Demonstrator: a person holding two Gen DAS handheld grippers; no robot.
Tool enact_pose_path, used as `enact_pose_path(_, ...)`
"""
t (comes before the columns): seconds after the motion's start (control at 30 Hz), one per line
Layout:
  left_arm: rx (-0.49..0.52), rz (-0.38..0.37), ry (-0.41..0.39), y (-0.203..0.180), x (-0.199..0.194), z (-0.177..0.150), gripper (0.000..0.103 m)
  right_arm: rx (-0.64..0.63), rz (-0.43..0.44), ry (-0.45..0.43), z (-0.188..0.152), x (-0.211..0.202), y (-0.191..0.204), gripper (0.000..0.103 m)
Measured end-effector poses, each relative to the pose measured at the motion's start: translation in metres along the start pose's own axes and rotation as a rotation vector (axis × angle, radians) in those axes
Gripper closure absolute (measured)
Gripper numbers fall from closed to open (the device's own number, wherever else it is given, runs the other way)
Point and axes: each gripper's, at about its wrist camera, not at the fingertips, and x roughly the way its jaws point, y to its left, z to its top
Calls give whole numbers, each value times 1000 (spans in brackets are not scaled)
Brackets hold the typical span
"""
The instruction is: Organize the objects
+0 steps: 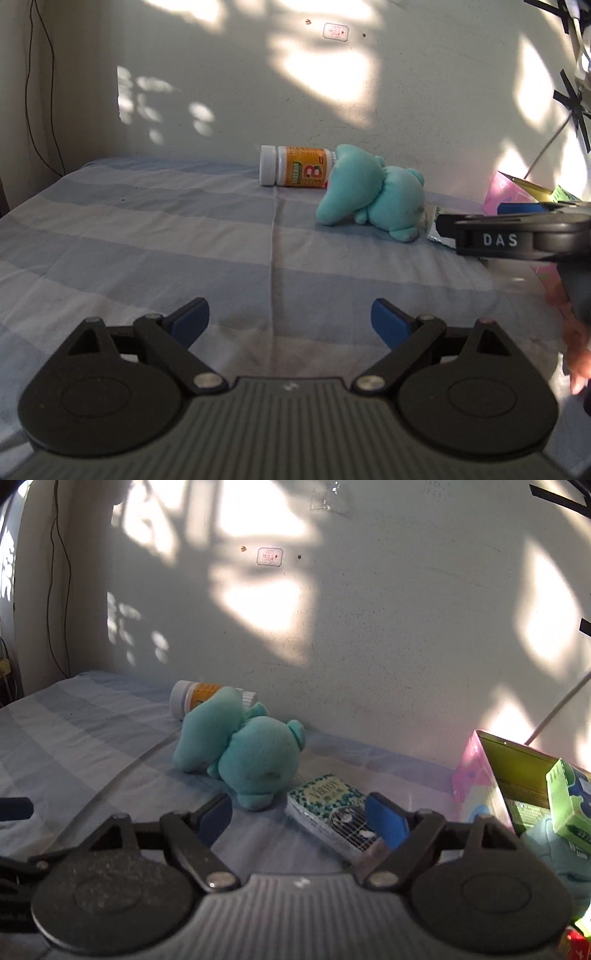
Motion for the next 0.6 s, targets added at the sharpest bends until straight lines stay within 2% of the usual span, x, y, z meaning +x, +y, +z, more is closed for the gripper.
enact_pose_path(0.1, 12, 5, -14, -2, -2, -1, 7, 31, -55, 35, 4, 27, -11, 15)
enact_pose_path(0.2, -25, -18, 18, 6, 3, 0, 7, 90, -44, 108, 2, 49, -26, 8)
enact_pose_path(0.27, -62, -40, 46, 11, 7, 2, 7, 151, -14, 174, -5, 62, -36, 11)
enact_pose_path(0.3, -78, -43, 46, 12, 8, 2, 7, 218, 20, 169, -7, 62, -44, 16)
enact_pose_path(0.33, -87, -45, 46, 13, 8, 2, 7, 229, 26, 158, -9, 60, -47, 22)
enact_pose_path(0.43, -81, -42, 45, 10, 9, 2, 7, 169, 54, 143, -15, 49, -40, 31)
enact_pose_path(0.6, -88, -55, 42, 11, 7, 2, 7, 82, 135, 114, -36, 7, -15, 31)
